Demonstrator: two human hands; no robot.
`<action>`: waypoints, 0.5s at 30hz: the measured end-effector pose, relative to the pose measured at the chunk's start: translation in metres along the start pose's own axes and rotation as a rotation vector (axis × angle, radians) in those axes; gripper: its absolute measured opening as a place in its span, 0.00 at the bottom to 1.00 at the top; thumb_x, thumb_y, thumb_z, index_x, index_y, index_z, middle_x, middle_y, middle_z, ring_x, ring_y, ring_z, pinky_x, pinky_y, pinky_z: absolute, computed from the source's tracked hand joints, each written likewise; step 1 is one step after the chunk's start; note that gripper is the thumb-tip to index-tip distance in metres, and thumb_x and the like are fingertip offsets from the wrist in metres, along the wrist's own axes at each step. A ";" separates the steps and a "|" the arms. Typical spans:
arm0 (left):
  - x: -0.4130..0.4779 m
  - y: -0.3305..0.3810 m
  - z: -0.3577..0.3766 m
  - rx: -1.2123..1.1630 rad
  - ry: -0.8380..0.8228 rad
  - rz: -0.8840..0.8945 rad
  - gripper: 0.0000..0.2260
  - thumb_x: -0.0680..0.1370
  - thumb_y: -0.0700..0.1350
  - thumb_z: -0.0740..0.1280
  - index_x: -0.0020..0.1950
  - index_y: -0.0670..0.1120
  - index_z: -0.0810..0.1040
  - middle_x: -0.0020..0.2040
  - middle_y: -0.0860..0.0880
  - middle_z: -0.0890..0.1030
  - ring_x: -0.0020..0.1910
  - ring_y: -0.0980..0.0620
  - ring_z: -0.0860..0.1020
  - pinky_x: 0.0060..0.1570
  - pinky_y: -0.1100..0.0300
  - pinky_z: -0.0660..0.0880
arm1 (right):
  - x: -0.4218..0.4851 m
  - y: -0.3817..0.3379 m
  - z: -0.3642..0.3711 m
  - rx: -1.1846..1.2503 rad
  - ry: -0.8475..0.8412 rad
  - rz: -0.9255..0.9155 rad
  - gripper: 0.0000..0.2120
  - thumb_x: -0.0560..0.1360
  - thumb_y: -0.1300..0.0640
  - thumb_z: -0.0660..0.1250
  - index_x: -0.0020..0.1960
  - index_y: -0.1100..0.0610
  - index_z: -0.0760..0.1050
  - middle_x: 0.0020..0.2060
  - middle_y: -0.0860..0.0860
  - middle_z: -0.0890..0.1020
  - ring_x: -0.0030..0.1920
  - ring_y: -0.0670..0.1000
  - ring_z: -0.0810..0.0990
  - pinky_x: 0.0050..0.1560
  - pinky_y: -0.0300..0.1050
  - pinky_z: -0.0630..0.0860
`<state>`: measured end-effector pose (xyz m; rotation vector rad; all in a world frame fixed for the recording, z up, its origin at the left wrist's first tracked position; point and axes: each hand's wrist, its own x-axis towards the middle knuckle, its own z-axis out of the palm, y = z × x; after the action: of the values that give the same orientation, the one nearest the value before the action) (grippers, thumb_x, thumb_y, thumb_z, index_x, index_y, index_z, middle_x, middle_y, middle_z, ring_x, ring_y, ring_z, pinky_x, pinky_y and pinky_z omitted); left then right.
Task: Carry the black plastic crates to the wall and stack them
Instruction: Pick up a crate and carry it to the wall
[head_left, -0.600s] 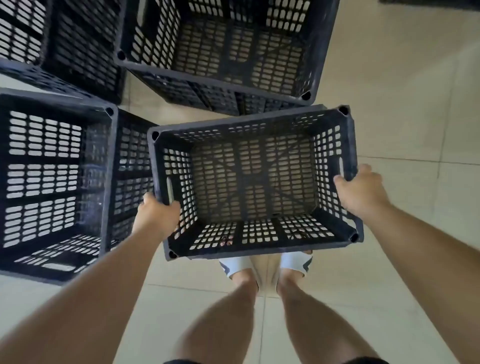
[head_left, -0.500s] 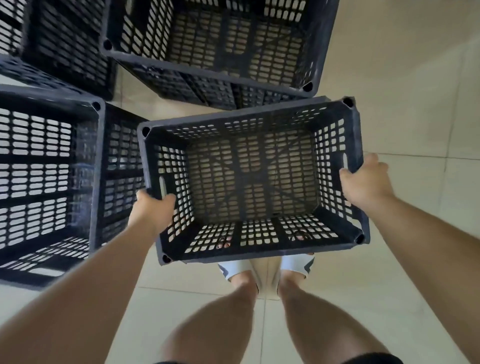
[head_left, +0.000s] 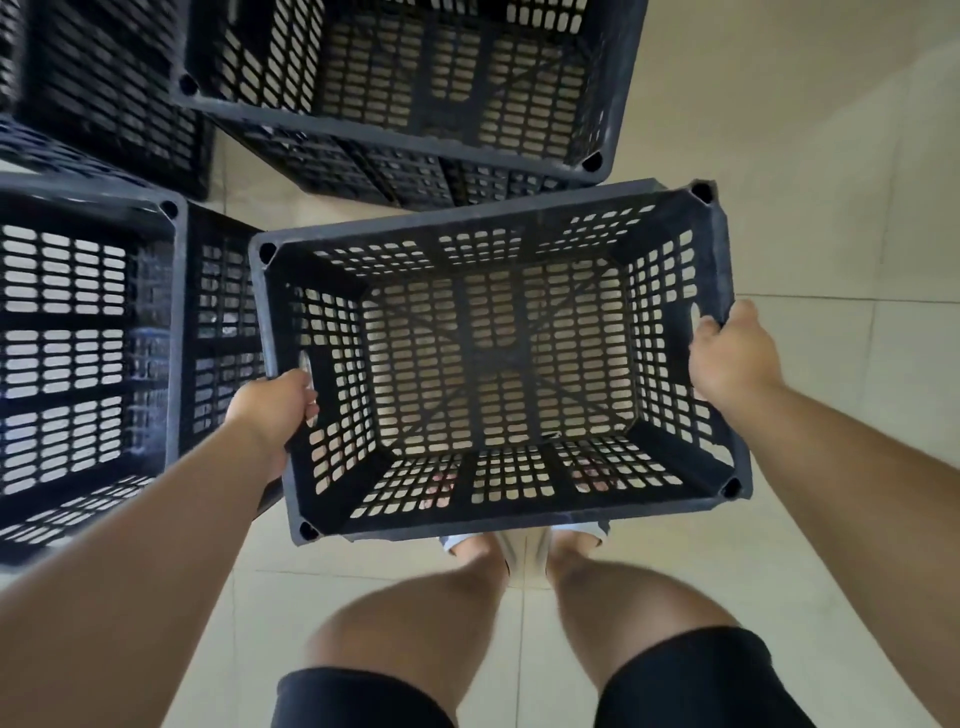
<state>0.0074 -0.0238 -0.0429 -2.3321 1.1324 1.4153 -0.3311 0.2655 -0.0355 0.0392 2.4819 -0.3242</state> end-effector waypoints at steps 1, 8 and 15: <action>-0.012 0.003 -0.006 0.003 -0.011 0.001 0.13 0.75 0.49 0.68 0.56 0.44 0.83 0.40 0.50 0.84 0.39 0.50 0.81 0.47 0.50 0.79 | -0.009 0.002 -0.012 0.002 0.004 0.008 0.07 0.84 0.51 0.52 0.55 0.54 0.63 0.44 0.54 0.75 0.39 0.57 0.75 0.41 0.52 0.69; -0.115 0.025 -0.062 0.013 -0.056 0.059 0.08 0.76 0.48 0.68 0.47 0.44 0.83 0.37 0.49 0.82 0.35 0.50 0.78 0.43 0.56 0.74 | -0.087 -0.002 -0.118 0.009 0.033 0.048 0.08 0.84 0.51 0.53 0.55 0.55 0.65 0.39 0.52 0.73 0.35 0.52 0.72 0.37 0.50 0.69; -0.231 0.059 -0.141 0.005 -0.071 0.129 0.08 0.76 0.47 0.67 0.40 0.45 0.81 0.32 0.49 0.82 0.31 0.51 0.79 0.35 0.57 0.75 | -0.172 -0.033 -0.228 0.031 0.070 0.043 0.14 0.83 0.51 0.52 0.62 0.58 0.68 0.46 0.56 0.76 0.42 0.58 0.77 0.41 0.53 0.74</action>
<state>0.0037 -0.0189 0.2338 -2.2220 1.2844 1.5229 -0.3306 0.2967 0.2507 0.1190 2.5415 -0.3482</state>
